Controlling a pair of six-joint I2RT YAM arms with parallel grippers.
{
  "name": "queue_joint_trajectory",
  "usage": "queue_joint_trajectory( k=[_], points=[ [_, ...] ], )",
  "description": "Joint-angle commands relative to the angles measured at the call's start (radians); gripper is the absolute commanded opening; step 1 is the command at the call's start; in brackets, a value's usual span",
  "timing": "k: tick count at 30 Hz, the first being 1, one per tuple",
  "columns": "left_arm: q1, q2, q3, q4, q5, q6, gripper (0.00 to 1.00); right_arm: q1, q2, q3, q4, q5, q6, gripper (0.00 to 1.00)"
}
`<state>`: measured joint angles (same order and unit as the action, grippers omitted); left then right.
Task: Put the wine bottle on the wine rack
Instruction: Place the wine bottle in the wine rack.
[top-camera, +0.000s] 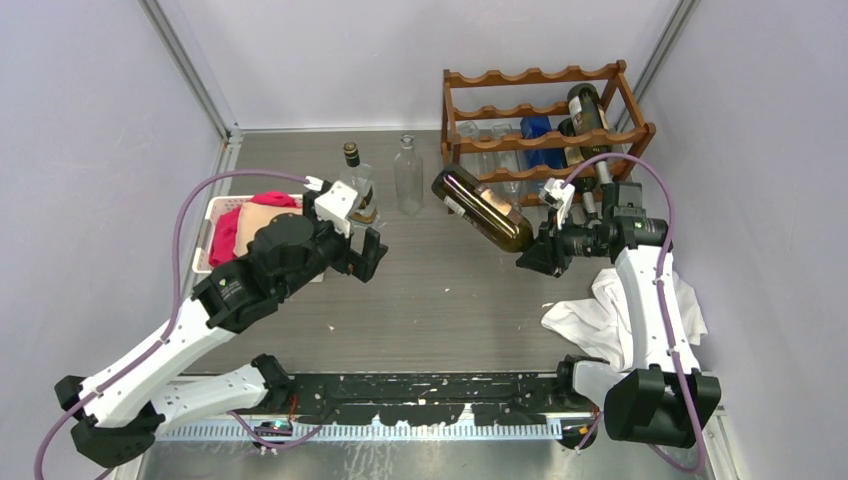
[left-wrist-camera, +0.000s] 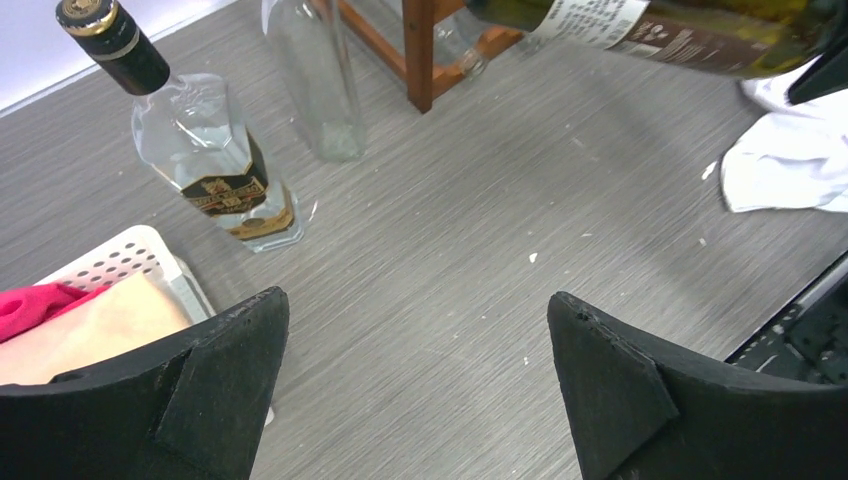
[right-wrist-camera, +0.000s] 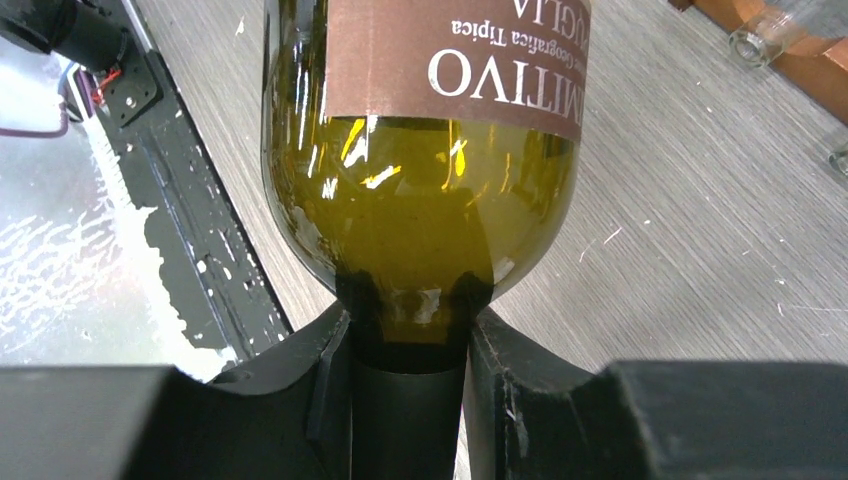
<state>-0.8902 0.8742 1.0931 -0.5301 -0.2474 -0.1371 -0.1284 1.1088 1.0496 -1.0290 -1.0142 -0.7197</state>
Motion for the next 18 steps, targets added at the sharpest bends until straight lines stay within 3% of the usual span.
queue_joint_trajectory(
  k=[1, 4, 7, 18],
  points=[
    [0.031, 0.003, 0.018, -0.008, 0.051, 0.068, 1.0, -0.005, 0.005, 0.116, -0.113, -0.049, -0.165, 0.01],
    [0.031, -0.016, 0.002, -0.009, 0.095, 0.086, 1.0, -0.005, -0.013, 0.132, -0.21, 0.013, -0.238, 0.01],
    [0.031, -0.059, -0.038, -0.005, 0.109, 0.118, 1.0, -0.005, -0.086, 0.114, -0.199, 0.072, -0.197, 0.01],
    [0.031, -0.195, -0.247, 0.061, -0.008, 0.214, 1.0, -0.047, -0.13, 0.075, -0.213, 0.235, -0.126, 0.01]
  ],
)
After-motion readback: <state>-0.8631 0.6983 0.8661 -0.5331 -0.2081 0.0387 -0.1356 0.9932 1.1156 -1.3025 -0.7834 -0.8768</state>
